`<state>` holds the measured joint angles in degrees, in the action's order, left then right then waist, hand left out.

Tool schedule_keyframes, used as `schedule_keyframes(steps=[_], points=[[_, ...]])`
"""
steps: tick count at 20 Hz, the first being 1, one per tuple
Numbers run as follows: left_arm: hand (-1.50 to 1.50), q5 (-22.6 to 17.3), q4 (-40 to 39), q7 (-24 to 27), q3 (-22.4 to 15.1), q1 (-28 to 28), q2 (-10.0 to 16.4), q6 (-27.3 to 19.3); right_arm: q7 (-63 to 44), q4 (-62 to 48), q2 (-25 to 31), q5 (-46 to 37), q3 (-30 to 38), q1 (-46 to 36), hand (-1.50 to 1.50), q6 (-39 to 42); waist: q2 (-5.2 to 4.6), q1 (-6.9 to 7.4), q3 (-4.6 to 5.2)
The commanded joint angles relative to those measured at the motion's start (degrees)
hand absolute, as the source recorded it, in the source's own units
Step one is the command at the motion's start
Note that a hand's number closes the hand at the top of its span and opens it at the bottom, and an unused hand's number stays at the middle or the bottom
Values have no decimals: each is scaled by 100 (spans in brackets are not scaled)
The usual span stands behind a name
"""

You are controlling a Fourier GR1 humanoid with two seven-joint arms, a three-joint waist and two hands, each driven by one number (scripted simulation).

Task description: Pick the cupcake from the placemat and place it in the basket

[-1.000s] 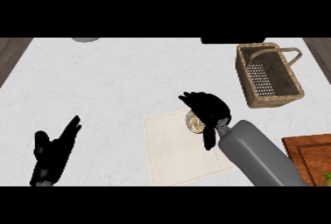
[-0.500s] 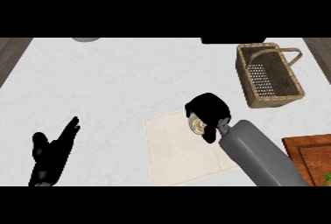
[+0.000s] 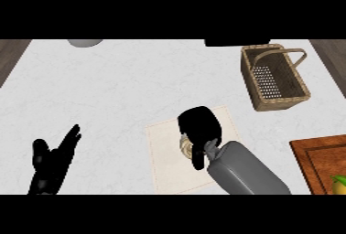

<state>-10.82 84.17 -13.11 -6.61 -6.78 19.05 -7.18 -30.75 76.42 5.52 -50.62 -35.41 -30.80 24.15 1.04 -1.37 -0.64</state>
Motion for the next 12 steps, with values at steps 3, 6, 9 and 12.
schedule_keyframes(steps=[3,6,9,12], points=[[0,-143,-390,-18,62,-258,7,245,-2068,1610,-534,-149,-424,460,150,631,-41,14,74],[0,109,-346,-156,-162,-136,-232,-1,-2466,2256,-543,-288,-459,367,150,566,-60,27,69],[0,-61,-326,-225,85,-47,-23,165,-2601,2760,-547,20,-361,555,150,-439,-77,73,64],[0,118,-153,-193,-113,-147,-184,-20,-2476,3572,-549,640,518,437,150,-1718,-78,43,36]])
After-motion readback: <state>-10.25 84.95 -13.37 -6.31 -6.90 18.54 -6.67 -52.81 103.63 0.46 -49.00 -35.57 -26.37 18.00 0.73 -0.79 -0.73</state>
